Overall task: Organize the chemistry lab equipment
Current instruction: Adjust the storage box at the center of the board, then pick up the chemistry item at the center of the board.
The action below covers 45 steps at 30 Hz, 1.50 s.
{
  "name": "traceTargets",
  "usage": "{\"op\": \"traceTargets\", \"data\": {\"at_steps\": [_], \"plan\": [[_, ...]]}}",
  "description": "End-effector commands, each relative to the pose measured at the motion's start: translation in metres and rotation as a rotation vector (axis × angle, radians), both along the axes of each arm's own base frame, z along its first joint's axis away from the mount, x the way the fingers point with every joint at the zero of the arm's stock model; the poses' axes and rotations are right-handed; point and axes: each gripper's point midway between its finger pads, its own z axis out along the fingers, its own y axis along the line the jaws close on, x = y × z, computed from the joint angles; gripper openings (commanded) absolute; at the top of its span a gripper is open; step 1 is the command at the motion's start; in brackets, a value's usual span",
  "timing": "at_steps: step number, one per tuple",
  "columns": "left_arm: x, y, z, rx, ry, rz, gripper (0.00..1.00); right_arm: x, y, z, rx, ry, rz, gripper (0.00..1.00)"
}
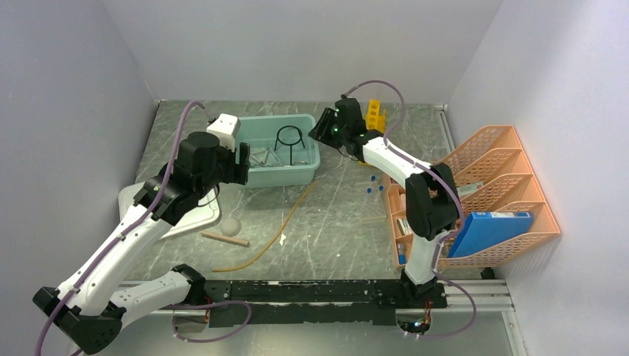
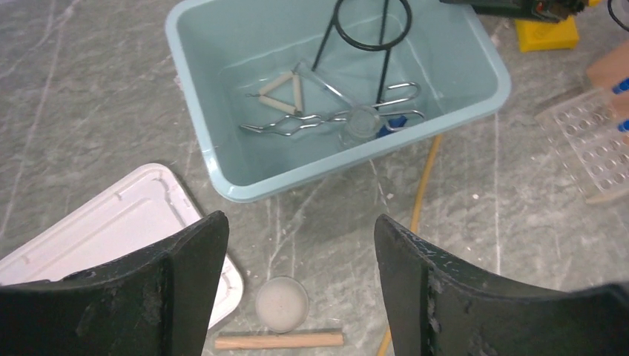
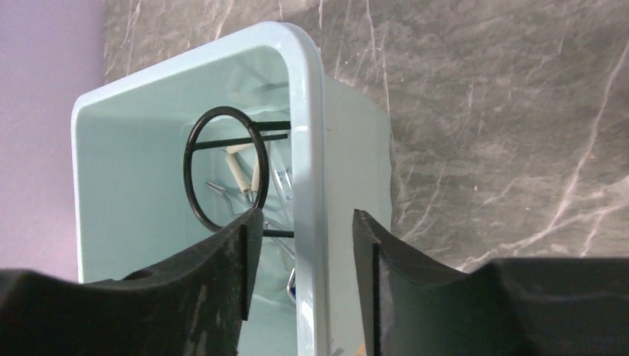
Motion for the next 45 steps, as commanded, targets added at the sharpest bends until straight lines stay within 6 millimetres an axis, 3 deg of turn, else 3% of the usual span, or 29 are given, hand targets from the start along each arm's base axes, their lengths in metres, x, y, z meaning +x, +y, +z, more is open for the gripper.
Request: {"op": "traceTargets", "data": {"at_steps": [1, 6, 15, 23, 30, 38, 45], "plan": [[-0.017, -0.021, 0.002, -0.055, 0.029, -0.139, 0.78, -0.002, -0.01, 0.044, 0.02, -0.109, -0.003, 0.56], [-0.038, -0.046, -0.026, -0.093, 0.141, -0.303, 0.78, -0.022, -0.02, 0.062, 0.004, -0.135, 0.019, 0.66], [-0.076, -0.094, -0.08, -0.198, 0.378, -0.562, 0.78, -0.071, -0.044, 0.088, -0.003, -0.178, 0.042, 0.7], [-0.079, -0.106, -0.135, -0.131, 0.491, -0.474, 0.73, -0.11, -0.058, 0.095, -0.011, -0.193, 0.086, 0.71], [-0.08, -0.105, -0.196, 0.028, 0.587, -0.317, 0.65, -0.126, -0.068, 0.096, -0.027, -0.206, 0.093, 0.73], [-0.075, -0.104, -0.225, 0.11, 0.61, -0.254, 0.57, -0.13, -0.078, 0.101, -0.058, -0.234, 0.077, 0.74], [-0.082, -0.107, -0.244, 0.14, 0.635, -0.244, 0.53, -0.131, -0.084, 0.107, -0.063, -0.254, 0.064, 0.75]]}}
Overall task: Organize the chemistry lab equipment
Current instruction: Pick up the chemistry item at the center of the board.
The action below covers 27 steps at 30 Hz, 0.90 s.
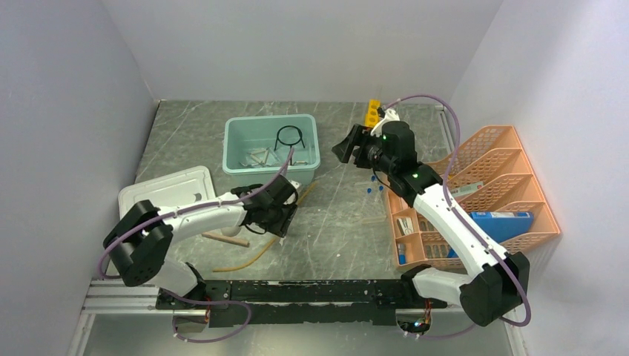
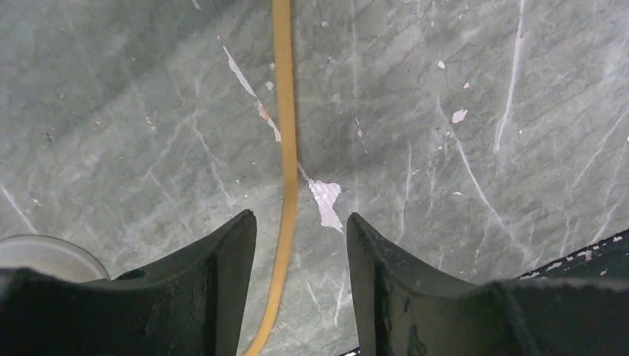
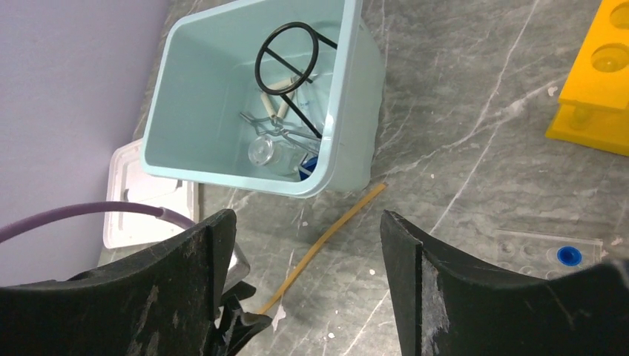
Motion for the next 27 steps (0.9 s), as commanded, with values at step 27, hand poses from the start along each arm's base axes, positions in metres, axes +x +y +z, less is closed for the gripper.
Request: {"op": "traceTargets", "data": {"at_steps": [27], "plan": [[-0.018, 0.005, -0.048, 0.106, 0.012, 0.039, 0.16, -0.007, -0.011, -0.003, -0.001, -0.008, -0.023, 0.76]]}}
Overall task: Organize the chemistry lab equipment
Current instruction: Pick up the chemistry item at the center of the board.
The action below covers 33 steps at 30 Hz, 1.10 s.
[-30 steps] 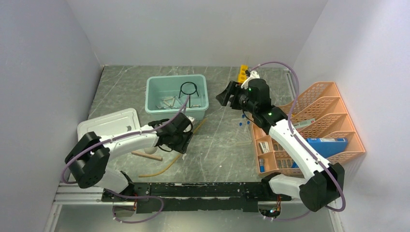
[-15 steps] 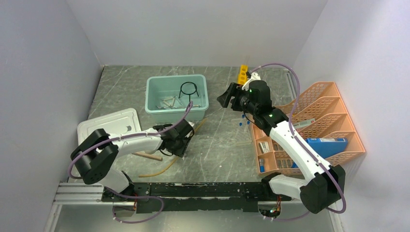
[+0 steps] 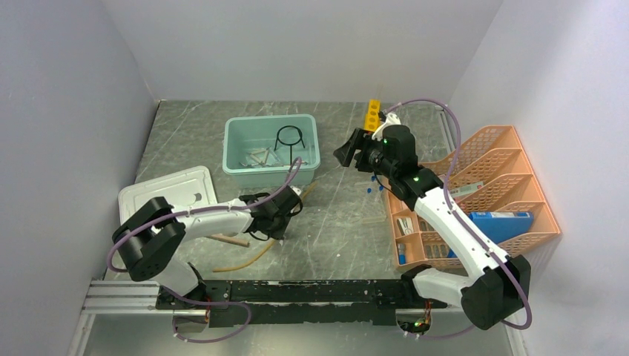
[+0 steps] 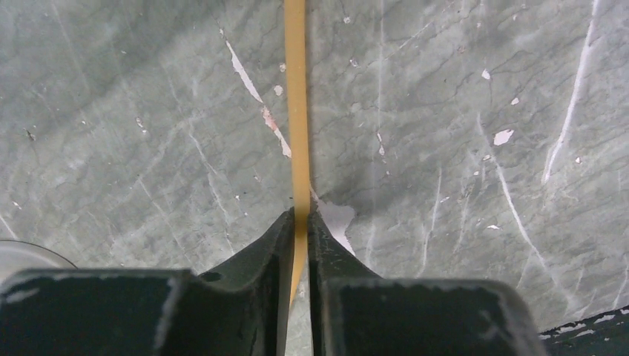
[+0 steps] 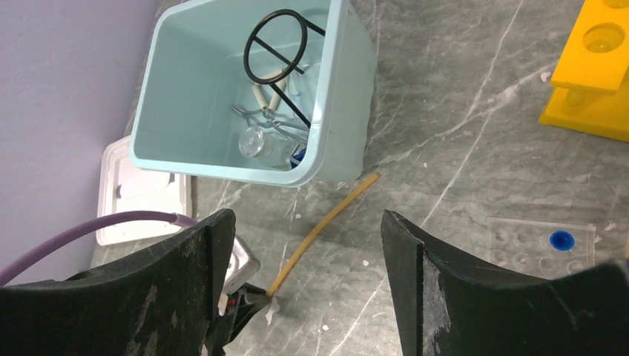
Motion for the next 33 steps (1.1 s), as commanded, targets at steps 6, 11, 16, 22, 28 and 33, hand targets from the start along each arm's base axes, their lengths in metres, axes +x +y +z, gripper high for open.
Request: {"op": "traceTargets", "data": {"at_steps": [6, 11, 16, 22, 28, 33], "plan": [[-0.014, -0.001, -0.006, 0.013, 0.033, 0.005, 0.05, -0.004, -0.007, 0.01, 0.011, -0.03, -0.015, 0.76], [-0.009, -0.014, 0.022, -0.045, 0.008, -0.03, 0.05, -0.01, -0.011, 0.016, 0.012, -0.045, -0.019, 0.76], [-0.008, -0.029, 0.054, -0.122, -0.011, -0.079, 0.05, -0.021, -0.012, 0.011, 0.034, -0.053, -0.004, 0.77], [-0.01, -0.039, 0.089, -0.196, -0.03, -0.129, 0.05, -0.042, -0.003, 0.006, 0.092, -0.078, 0.081, 0.77], [-0.019, -0.051, 0.13, -0.319, -0.047, -0.193, 0.05, -0.074, 0.019, 0.019, 0.182, -0.224, 0.305, 0.78], [-0.019, -0.058, 0.174, -0.4, -0.103, -0.228, 0.05, -0.102, 0.033, 0.031, 0.271, -0.339, 0.463, 0.79]]}}
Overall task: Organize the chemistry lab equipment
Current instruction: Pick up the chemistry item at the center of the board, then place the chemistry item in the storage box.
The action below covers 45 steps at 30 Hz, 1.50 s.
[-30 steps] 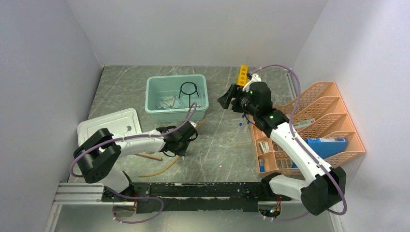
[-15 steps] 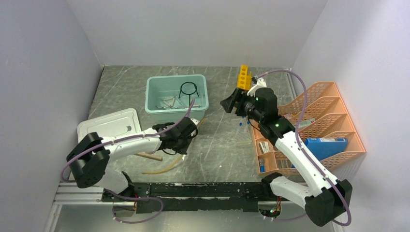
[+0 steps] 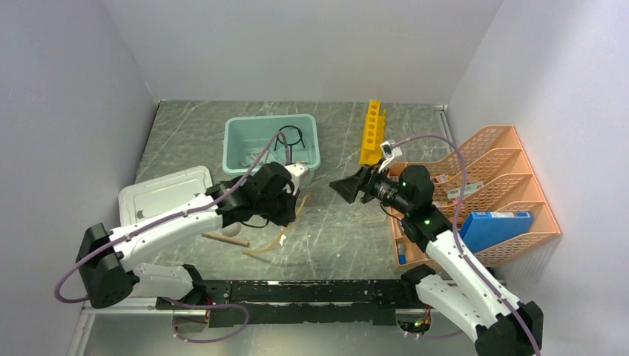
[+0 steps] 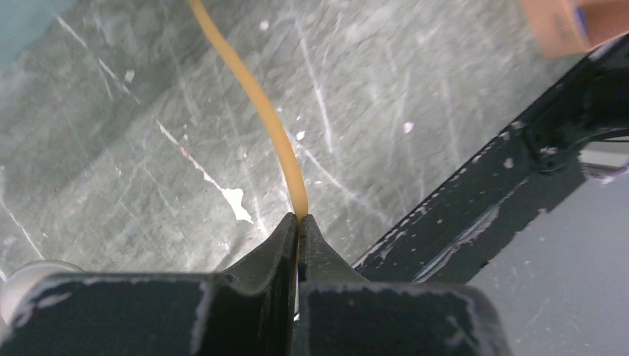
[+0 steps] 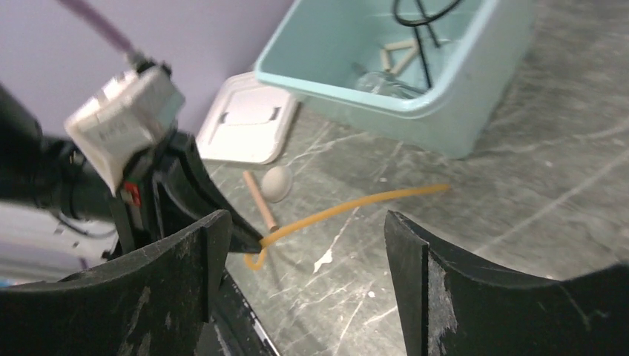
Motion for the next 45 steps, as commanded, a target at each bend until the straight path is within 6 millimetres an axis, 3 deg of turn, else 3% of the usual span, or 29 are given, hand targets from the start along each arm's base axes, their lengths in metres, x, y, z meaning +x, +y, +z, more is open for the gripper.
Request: {"op": "traceTargets", "data": {"at_steps": [1, 7, 15, 23, 29, 45], "plan": [[-0.007, -0.011, 0.051, -0.107, -0.044, -0.075, 0.05, -0.026, 0.019, 0.037, 0.117, -0.193, 0.196, 0.8], [-0.011, -0.015, 0.091, -0.171, -0.078, -0.117, 0.05, -0.051, 0.042, 0.046, 0.16, -0.275, 0.326, 0.85], [-0.016, -0.025, 0.138, -0.274, -0.111, -0.158, 0.05, -0.071, 0.073, 0.065, 0.113, -0.526, 0.32, 0.97], [-0.025, -0.037, 0.159, -0.348, -0.081, -0.208, 0.05, -0.074, 0.082, 0.077, 0.046, -0.758, 0.274, 0.98], [-0.03, -0.042, 0.168, -0.377, -0.058, -0.227, 0.05, -0.073, 0.088, 0.074, -0.041, -0.884, 0.26, 0.98], [-0.024, -0.049, 0.216, -0.503, -0.099, -0.209, 0.05, -0.078, 0.091, 0.061, 0.023, -0.836, 0.238, 0.98]]}}
